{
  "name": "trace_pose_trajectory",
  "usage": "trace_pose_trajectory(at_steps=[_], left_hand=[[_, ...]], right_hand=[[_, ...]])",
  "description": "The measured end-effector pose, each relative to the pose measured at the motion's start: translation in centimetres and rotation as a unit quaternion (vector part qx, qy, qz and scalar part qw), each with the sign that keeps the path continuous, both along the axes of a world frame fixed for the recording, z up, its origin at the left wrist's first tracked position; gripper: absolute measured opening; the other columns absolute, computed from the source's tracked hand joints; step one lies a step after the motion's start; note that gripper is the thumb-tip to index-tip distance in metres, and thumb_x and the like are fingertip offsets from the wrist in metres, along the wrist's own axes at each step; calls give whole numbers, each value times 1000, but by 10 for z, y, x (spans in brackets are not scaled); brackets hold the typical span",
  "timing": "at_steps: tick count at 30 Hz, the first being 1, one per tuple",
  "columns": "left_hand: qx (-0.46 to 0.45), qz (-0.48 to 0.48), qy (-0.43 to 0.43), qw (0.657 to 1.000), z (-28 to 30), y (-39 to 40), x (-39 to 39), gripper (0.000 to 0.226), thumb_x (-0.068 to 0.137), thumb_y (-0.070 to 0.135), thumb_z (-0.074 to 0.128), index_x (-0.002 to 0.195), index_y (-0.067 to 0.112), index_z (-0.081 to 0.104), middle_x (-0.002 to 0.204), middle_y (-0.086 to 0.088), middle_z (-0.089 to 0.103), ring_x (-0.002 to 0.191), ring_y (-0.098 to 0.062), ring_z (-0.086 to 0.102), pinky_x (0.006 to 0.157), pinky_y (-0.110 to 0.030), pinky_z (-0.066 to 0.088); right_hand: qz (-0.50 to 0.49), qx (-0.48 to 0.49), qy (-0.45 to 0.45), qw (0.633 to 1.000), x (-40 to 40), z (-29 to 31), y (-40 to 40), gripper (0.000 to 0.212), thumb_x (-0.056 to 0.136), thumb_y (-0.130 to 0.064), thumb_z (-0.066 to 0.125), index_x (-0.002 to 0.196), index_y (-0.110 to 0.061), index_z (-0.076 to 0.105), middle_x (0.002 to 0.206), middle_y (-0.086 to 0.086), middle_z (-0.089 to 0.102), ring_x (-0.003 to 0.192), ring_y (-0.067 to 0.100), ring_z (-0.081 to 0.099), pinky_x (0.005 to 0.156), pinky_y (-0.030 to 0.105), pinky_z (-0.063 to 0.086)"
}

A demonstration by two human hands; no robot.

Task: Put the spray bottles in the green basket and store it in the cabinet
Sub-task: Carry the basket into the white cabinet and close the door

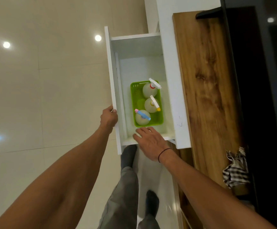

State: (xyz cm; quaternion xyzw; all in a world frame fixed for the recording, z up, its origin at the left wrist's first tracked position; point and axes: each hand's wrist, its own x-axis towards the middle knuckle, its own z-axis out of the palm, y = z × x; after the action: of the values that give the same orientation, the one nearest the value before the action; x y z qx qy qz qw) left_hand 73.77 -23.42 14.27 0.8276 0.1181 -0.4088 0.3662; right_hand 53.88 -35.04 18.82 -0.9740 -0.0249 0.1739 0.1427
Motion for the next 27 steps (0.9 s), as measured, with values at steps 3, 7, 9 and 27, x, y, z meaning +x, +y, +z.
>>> trace_pose_trajectory(at_steps=[3,7,9,27], left_hand=[[-18,10,13,1000,2,-19,-10,47,113,23,41,159,25,53,150,-13,64,131,-37,64,105,-54,60],[-29,-3,16,999,4,-42,-20,48,112,23,41,158,27,55,148,-16,64,134,-41,62,108,-55,58],[-26,-20,12,999,4,-52,-26,49,112,24,42,159,27,54,151,-17,63,138,-42,59,114,-56,53],[-70,-71,-38,994,23,-64,-99,34,108,30,57,106,9,84,102,-10,83,95,-19,72,96,-38,58]], right_hand=[[71,-13,-27,997,5,-1,4,48,96,-18,60,144,-13,52,153,16,50,141,34,49,115,48,44],[162,-61,3,985,18,-7,1,54,101,-28,54,152,-11,44,164,20,35,155,37,31,126,52,29],[179,-89,13,980,23,-9,-8,55,102,-31,53,152,-12,44,165,19,35,158,36,25,128,53,23],[164,-114,46,979,-4,4,-65,71,103,-63,33,153,-15,49,162,11,44,158,31,27,131,50,9]])
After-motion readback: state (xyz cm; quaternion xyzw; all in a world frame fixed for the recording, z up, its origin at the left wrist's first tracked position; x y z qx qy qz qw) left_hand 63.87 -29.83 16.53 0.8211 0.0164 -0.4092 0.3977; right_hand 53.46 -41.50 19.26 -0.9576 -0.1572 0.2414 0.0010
